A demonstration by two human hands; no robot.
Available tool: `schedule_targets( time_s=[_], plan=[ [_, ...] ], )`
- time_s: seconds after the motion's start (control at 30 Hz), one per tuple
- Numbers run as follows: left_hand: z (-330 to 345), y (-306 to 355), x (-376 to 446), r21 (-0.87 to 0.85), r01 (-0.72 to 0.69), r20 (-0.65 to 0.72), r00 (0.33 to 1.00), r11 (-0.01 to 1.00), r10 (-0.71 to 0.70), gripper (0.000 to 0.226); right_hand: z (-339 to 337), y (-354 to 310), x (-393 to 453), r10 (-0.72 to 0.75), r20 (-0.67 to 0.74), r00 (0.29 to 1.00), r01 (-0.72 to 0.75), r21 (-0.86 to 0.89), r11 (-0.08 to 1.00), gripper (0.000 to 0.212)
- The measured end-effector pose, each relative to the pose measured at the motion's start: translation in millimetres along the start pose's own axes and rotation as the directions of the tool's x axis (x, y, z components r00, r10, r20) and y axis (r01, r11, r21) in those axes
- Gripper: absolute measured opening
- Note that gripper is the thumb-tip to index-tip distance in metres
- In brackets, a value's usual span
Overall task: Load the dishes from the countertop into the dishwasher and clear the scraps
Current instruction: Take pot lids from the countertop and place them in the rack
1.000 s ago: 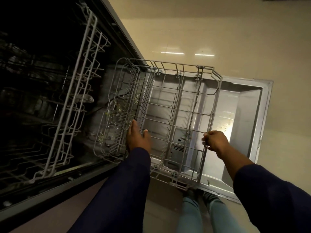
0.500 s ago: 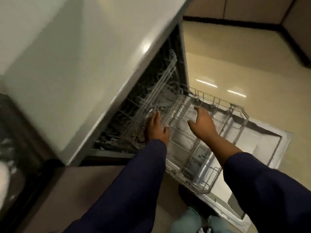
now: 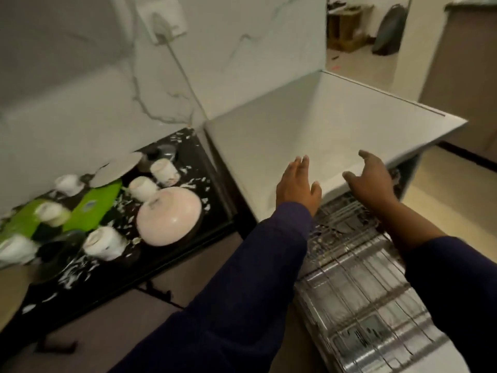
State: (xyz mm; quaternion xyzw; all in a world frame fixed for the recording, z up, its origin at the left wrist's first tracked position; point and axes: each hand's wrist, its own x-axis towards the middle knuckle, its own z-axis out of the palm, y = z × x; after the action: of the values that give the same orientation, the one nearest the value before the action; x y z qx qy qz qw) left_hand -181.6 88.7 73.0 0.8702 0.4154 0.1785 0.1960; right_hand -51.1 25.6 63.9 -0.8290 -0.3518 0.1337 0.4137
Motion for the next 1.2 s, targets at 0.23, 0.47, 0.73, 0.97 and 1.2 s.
schedule_targets(
  time_s=[0.23,0.47,0.73,0.97,1.2],
  plan=[
    [-100,-93,-29,0.075,0.157,-0.106,0.983,0.985,-0.148,0.064,80,-109,-24,-0.143,0.114,0.983,0.144,-0.002,0.99,0.062],
    [-209,-209,-77,0.074,0.291,-0.272,0.926,0.954,-0.261,0.064,185,-230,-88,-0.313,0.256,0.915,0.302,0.082,0.95,0.059],
    [-273,-302,-119,0.002,0.386,-0.34,0.868,0.922,-0.363,0.062,259,-297,-132,-0.367,0.28,0.887,0.348,0.119,0.93,0.062],
    [-279,-333,-128,-0.098,0.435,-0.381,0.814,0.895,-0.438,0.059,279,-310,-140,-0.349,0.325,0.879,0.354,0.044,0.934,0.063],
    [-292,-373,-132,-0.165,0.573,-0.426,0.693,0.803,-0.582,0.057,305,-330,-134,-0.386,0.393,0.834,0.381,0.095,0.92,0.065]
  ],
)
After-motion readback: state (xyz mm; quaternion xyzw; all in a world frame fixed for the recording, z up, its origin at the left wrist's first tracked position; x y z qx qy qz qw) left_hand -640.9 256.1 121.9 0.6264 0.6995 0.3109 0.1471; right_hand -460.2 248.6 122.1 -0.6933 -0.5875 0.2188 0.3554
